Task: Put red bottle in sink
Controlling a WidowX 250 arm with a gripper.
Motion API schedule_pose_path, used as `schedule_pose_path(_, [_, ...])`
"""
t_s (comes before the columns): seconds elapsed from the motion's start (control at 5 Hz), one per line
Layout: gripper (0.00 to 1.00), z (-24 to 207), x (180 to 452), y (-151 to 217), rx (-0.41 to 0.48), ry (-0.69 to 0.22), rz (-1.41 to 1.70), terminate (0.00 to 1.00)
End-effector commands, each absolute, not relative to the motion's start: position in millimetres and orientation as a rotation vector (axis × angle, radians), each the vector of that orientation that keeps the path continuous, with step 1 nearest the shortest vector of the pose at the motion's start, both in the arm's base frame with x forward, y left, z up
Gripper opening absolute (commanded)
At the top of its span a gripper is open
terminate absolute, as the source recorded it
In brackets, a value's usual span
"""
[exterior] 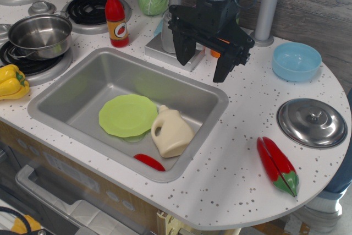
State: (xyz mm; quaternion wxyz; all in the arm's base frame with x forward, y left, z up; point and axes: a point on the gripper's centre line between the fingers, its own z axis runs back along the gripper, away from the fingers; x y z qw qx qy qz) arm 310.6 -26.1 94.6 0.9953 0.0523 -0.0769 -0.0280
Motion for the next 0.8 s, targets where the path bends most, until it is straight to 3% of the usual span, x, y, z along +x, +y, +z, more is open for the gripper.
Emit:
schedule_pose_path(0.0, [1.0,95,311,-26,0.105,-0.154,-0.056,0.0])
schedule_pose_path(0.6, [1.0,130,317,62,0.169,-0.176,-0.052,0.0])
